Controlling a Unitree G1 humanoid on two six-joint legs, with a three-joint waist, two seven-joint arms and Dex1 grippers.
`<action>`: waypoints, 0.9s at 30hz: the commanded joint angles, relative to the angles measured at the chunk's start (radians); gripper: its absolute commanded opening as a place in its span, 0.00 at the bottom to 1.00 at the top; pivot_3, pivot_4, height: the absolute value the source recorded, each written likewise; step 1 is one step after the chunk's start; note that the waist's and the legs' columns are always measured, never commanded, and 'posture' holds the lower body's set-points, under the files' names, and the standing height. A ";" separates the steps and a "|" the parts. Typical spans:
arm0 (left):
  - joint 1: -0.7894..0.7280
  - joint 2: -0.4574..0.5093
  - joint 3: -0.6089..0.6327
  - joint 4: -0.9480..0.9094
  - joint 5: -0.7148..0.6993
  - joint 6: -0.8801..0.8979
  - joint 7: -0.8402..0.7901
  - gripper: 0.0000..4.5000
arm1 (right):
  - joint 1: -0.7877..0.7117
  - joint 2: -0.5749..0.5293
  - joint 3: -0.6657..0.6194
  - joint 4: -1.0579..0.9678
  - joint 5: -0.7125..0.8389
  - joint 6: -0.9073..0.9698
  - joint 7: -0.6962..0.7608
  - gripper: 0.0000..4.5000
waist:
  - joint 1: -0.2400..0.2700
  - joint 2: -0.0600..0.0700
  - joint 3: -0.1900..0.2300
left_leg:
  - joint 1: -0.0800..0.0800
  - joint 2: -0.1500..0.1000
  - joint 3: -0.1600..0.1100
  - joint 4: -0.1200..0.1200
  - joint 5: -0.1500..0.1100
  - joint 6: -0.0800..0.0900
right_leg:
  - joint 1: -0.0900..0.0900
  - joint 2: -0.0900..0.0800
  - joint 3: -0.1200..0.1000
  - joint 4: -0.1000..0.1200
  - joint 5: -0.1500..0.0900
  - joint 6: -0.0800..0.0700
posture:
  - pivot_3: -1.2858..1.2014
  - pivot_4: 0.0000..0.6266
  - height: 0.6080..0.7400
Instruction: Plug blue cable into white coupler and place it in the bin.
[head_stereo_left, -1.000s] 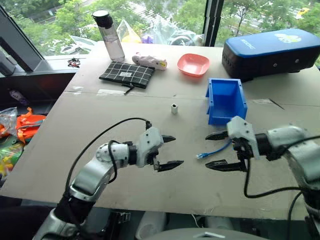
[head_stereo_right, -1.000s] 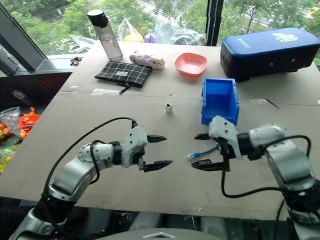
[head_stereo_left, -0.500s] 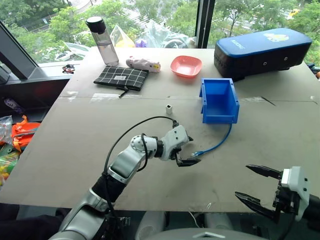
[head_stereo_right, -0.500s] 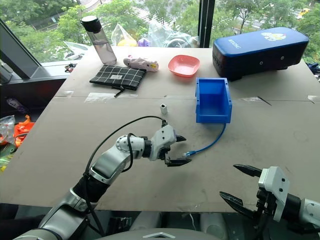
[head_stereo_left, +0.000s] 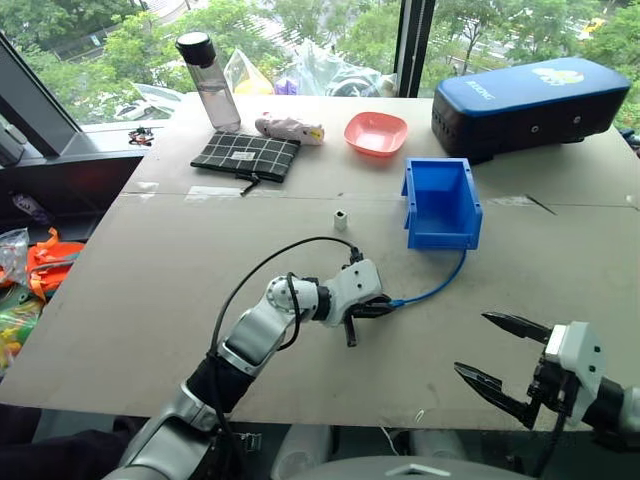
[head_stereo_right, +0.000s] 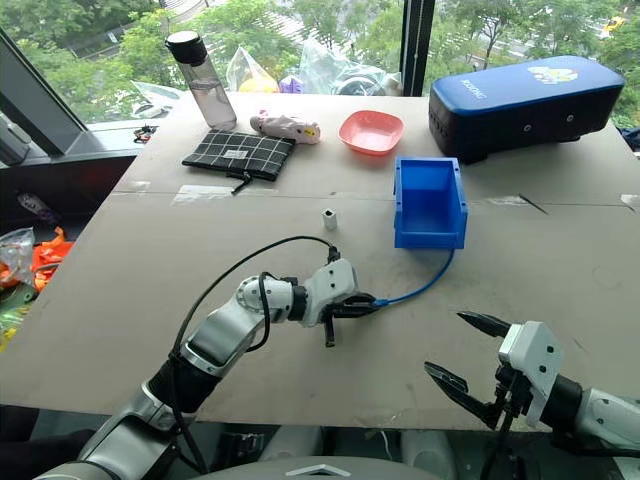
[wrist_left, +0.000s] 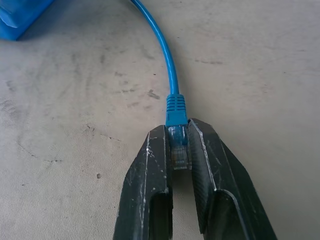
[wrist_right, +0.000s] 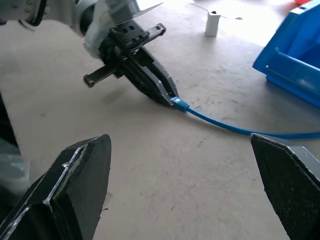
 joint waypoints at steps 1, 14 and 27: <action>-0.021 -0.022 0.155 -0.077 -0.296 0.247 -0.089 0.00 | -0.019 0.054 0.054 -0.073 0.137 0.158 -0.159 1.00 | -0.002 0.001 0.001 | -0.001 0.000 0.000 0.000 0.000 0.000 | 0.000 0.000 0.000 0.000 0.000 0.000 | 0.52 0.24 0.97; -0.199 0.013 0.453 -0.056 -0.881 0.840 -0.100 0.00 | -0.228 0.196 0.221 -0.070 0.918 0.275 -0.640 1.00 | -0.011 0.001 0.001 | -0.003 -0.001 -0.006 0.003 0.000 0.000 | -0.003 0.000 -0.003 0.002 0.000 0.000 | 0.52 0.24 0.97; -0.186 -0.022 0.487 -0.083 -0.994 0.859 -0.001 0.00 | -0.285 0.154 0.291 -0.070 1.026 0.195 -0.702 0.73 | -0.009 0.000 0.001 | -0.004 -0.002 -0.005 0.003 0.001 -0.001 | -0.003 0.000 -0.003 0.001 0.000 0.000 | 0.52 0.24 0.97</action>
